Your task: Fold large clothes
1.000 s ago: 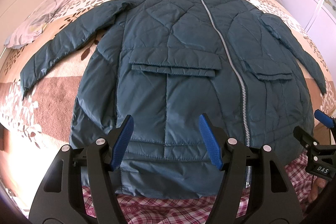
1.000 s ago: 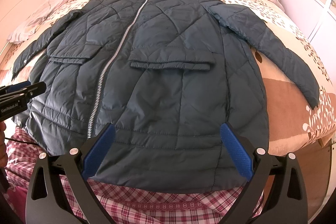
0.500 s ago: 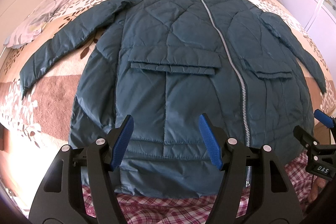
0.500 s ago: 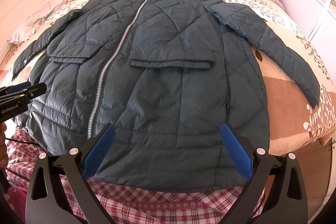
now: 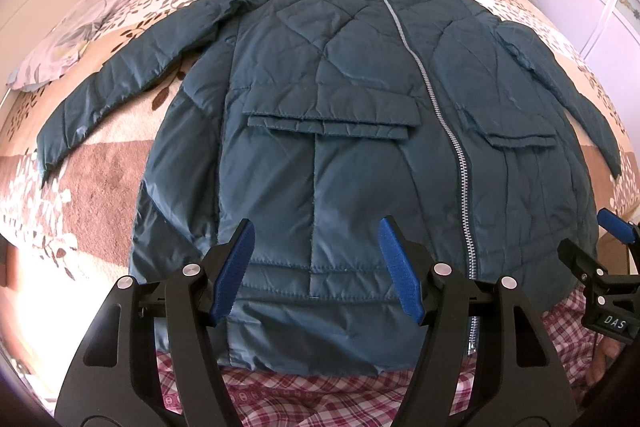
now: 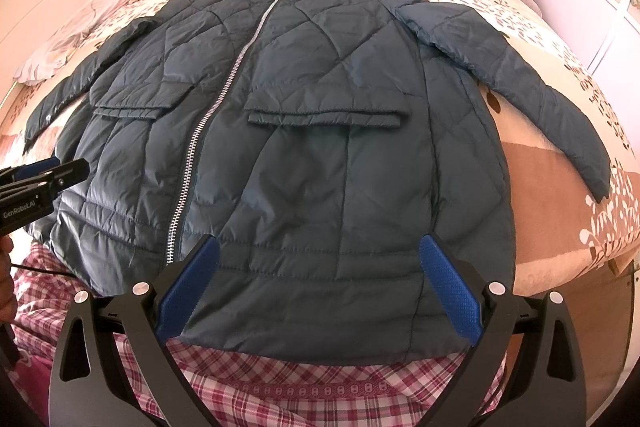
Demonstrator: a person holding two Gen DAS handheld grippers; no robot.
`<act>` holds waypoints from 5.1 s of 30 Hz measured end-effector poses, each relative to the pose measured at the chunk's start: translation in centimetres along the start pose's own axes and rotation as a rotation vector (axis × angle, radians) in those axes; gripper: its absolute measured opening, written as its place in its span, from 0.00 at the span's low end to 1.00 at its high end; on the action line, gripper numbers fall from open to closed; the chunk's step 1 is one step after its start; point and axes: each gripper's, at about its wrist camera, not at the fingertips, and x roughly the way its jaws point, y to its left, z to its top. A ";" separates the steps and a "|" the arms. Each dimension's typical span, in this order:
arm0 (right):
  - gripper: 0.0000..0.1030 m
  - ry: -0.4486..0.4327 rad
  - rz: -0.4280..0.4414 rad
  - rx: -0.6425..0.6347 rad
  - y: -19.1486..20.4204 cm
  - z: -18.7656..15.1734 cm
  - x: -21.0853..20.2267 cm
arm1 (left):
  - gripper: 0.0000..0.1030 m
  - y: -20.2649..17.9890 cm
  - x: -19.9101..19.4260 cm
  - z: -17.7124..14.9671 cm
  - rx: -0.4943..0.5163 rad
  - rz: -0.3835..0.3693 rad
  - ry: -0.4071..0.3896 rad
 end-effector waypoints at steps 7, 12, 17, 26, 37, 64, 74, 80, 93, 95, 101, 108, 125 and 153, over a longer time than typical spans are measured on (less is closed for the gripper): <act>0.93 0.000 0.001 0.000 0.0 -0.1 0.0 | 0.63 -0.1 0.0 0.0 0.000 0.000 0.000; 0.93 -0.001 -0.001 0.002 0.0 0.0 0.1 | 0.63 -0.1 0.0 0.1 0.000 0.000 0.000; 0.93 -0.031 -0.028 0.045 -1.0 0.2 -0.4 | 0.63 -0.1 -0.2 -0.2 -0.001 -0.001 -0.003; 0.93 -0.094 -0.105 0.217 -7.3 1.8 -1.8 | 0.63 -0.2 -0.3 0.1 0.009 0.002 0.001; 0.93 -0.181 -0.139 0.428 -17.1 4.5 -2.1 | 0.68 -1.9 0.0 3.7 0.054 0.008 -0.016; 0.61 -0.144 0.303 1.274 -33.6 3.2 8.4 | 0.69 -6.3 4.4 8.9 0.127 -0.029 0.009; 0.09 -0.261 0.129 1.184 -34.7 4.0 6.4 | 0.69 -5.5 4.2 8.3 0.102 -0.025 0.015; 0.05 -0.385 -0.056 0.880 -31.9 8.3 0.9 | 0.69 -4.4 3.6 7.9 0.079 -0.026 0.001; 0.05 -0.553 -0.101 -0.124 -8.9 21.1 -4.1 | 0.69 -0.3 3.2 7.6 -0.023 -0.032 -0.033; 0.05 -0.519 -0.069 -0.244 -4.3 21.9 -2.2 | 0.69 0.5 3.2 7.4 -0.039 -0.027 -0.034; 0.05 -0.350 -0.022 -0.459 4.2 21.3 5.7 | 0.69 2.8 3.6 6.8 -0.082 -0.011 -0.025; 0.05 -0.199 -0.014 -0.490 6.4 18.7 10.7 | 0.69 3.7 4.7 6.9 -0.095 -0.008 -0.012; 0.67 -0.154 0.228 0.096 -7.1 12.9 3.9 | 0.69 -8.0 3.0 15.4 0.254 -0.177 -0.223; 0.67 -0.116 0.250 0.304 -13.0 7.7 2.0 | 0.01 -2.9 8.6 24.0 -0.005 0.040 -0.223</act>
